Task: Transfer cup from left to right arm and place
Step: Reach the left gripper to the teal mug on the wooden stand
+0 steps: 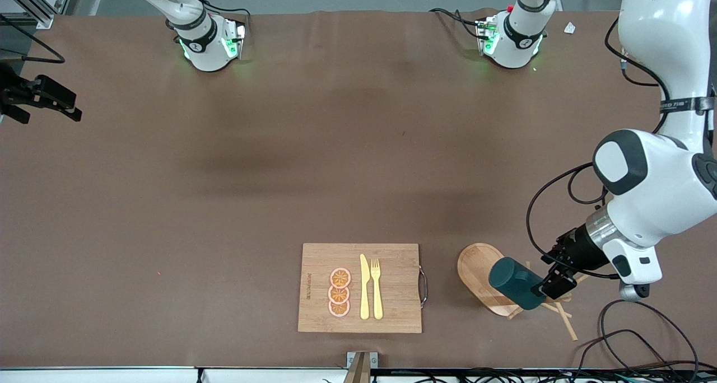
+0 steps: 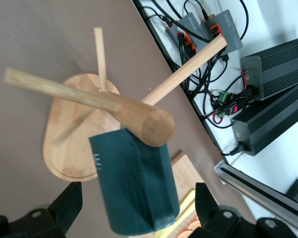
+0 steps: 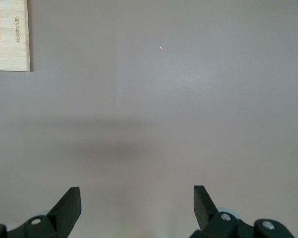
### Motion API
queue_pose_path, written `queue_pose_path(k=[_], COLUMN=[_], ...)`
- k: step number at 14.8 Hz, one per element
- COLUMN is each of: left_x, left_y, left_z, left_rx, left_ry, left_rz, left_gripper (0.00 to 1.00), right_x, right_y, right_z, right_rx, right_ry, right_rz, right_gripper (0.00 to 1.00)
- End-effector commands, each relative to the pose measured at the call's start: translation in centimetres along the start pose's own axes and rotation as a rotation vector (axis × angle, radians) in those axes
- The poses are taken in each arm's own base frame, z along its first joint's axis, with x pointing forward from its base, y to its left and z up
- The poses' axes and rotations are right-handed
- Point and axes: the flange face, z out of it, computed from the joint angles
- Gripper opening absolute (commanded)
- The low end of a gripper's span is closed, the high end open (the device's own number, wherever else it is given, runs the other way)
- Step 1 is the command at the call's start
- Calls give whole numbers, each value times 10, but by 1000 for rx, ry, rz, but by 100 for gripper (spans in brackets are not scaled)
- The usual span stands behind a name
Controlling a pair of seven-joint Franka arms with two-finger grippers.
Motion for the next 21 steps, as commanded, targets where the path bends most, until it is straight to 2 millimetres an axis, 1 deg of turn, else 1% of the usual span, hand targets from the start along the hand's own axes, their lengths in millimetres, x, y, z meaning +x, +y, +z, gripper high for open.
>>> queue_pose_path(k=[1, 2, 3, 4, 6, 10, 11, 16, 17, 18, 19, 20, 21], left_x=[-4, -5, -4, -11, -9, -6, -6, -6, -5, -5, -5, -4, -5], left_y=[11, 12, 12, 15, 13, 10, 8, 6, 5, 4, 3, 2, 1], left_z=[6, 7, 12, 16, 22, 29, 34, 41, 43, 44, 46, 49, 52], left_rx=[-44, -57, -67, -76, -79, -94, -94, -99, -97, -96, -94, -90, -87], left_ry=[-16, -11, -7, -14, -15, -55, -55, -71, -74, -74, -76, -78, -80], left_rz=[-71, -88, -114, -127, -140, -193, -196, -210, -214, -213, -217, -215, -215], left_gripper=[100, 100, 100, 100, 100, 100, 100, 100, 99, 94, 86, 82, 81], right_x=[0, 0, 0, 0, 0, 2, 2, 1, 1, 1, 1, 1, 1], right_y=[7, 7, 6, 6, 8, 4, 3, 4, 5, 4, 3, 4, 4], right_z=[-2, -2, -3, -2, -2, -4, -4, -3, -4, -4, -4, -4, -3], right_rx=[-9, -8, -8, -9, -11, -10, -10, -8, -8, -9, -9, -8, -9], right_ry=[8, 8, 9, 8, 9, 28, 26, 20, 23, 23, 23, 23, 22], right_rz=[-2, -2, -3, -3, -2, -8, -11, -8, -7, -8, -8, -7, -8], right_gripper=[100, 100, 100, 100, 100, 100, 100, 100, 100, 100, 100, 100, 100])
